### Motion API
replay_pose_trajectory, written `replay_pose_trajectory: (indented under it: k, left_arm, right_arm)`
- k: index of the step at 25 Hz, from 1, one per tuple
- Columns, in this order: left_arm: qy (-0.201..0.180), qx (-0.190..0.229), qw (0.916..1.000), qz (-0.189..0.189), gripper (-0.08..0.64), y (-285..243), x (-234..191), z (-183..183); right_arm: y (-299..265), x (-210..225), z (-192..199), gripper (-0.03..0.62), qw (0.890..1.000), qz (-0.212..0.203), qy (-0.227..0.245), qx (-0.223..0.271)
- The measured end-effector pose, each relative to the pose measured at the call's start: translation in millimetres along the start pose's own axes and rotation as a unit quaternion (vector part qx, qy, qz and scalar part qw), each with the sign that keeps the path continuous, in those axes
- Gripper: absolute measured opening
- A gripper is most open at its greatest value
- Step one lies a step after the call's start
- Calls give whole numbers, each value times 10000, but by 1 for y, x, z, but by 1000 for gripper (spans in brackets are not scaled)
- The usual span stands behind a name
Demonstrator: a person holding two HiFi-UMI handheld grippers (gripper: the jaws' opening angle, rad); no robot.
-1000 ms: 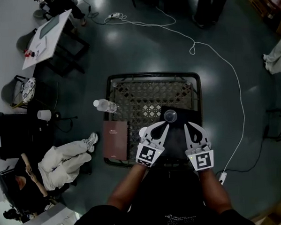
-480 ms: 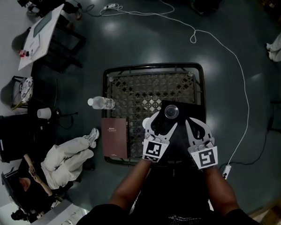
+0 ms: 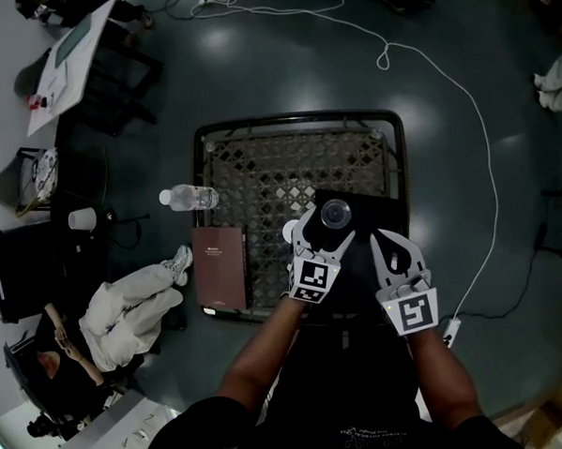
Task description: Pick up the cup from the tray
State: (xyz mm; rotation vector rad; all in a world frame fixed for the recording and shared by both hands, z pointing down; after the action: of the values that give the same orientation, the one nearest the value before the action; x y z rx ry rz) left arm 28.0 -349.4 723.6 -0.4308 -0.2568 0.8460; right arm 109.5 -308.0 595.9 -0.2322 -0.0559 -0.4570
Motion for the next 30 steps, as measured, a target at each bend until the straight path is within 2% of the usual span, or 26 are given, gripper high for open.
replay_pose_trajectory:
  k: [11, 23, 26, 30]
  left_arm:
    - [99, -204, 9996, 195, 381, -20, 3, 13]
    - [69, -339, 9994, 90, 377, -31, -6, 17]
    - [54, -293, 9996, 25, 311, -32, -9, 15]
    - [50, -279, 9996, 49, 308, -33, -11, 14]
  right_arm:
    - [1, 5, 40, 8, 9987, -77, -19, -496]
    - [1, 6, 68, 8, 9946, -56, -227, -1006]
    - [0, 7, 72, 8, 9945, -45, -210, -1024]
    - [-3, 8, 69, 8, 9950, -27, -200, -977]
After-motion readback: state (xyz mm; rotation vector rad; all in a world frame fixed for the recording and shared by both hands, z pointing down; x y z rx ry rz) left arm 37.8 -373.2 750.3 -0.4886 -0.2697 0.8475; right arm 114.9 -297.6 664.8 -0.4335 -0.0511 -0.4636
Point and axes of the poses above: the fingertips, and each gripper's own axes: y backward along the fingers, x to its right, z out of its underside, the point moved 3 cm from there along y, backward along the fingers, and after that the axes turned 4 degrees about -y, right-handed, at the moved point
